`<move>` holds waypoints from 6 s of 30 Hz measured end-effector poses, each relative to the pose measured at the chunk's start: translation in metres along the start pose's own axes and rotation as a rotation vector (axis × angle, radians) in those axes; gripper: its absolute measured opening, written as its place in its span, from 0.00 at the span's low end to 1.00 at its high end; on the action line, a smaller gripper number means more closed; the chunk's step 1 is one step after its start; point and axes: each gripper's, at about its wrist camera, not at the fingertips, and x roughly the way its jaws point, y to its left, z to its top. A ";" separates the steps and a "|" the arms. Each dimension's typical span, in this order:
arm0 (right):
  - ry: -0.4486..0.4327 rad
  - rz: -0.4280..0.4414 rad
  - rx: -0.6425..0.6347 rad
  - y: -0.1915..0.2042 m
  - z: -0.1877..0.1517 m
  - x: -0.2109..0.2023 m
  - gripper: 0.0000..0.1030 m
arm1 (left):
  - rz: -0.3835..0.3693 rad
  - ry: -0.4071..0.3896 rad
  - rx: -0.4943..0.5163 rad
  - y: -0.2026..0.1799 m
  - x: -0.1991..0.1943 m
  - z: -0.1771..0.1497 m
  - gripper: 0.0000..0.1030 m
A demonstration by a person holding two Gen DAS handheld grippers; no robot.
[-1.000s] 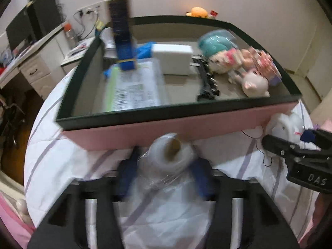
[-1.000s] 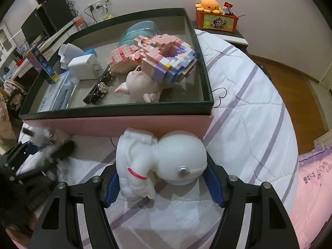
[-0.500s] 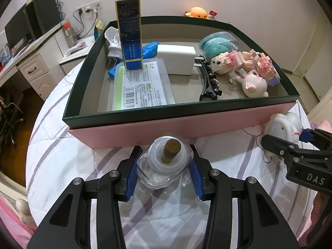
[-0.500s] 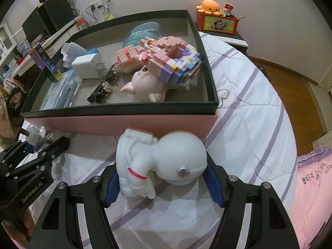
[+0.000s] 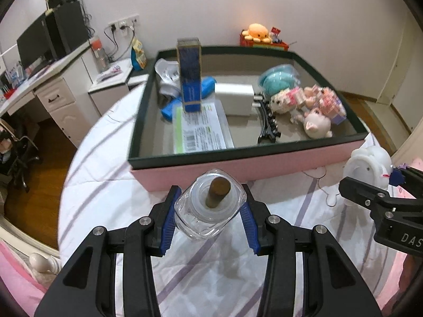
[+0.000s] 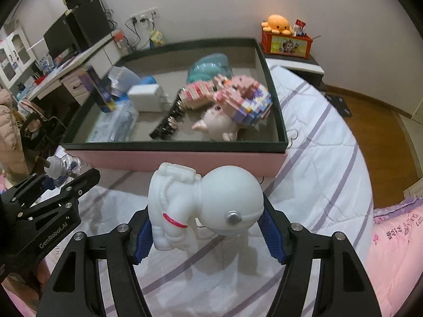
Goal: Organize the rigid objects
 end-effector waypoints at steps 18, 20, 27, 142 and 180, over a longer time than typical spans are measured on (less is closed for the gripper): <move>-0.246 0.017 -0.057 0.021 -0.026 -0.116 0.68 | 0.048 -0.252 -0.013 0.000 -0.124 -0.014 0.43; -0.264 0.019 -0.066 0.024 -0.032 -0.126 0.68 | 0.047 -0.281 -0.021 0.000 -0.137 -0.020 0.43; -0.341 0.026 -0.059 0.026 -0.051 -0.158 0.68 | 0.052 -0.344 -0.001 -0.007 -0.169 -0.033 0.43; -0.078 0.073 -0.053 0.005 0.084 0.024 0.77 | 0.116 -0.083 0.043 -0.004 0.013 0.092 0.83; -0.767 -0.080 -0.116 0.064 -0.076 -0.251 0.84 | 0.206 -0.732 -0.088 -0.023 -0.286 -0.042 1.00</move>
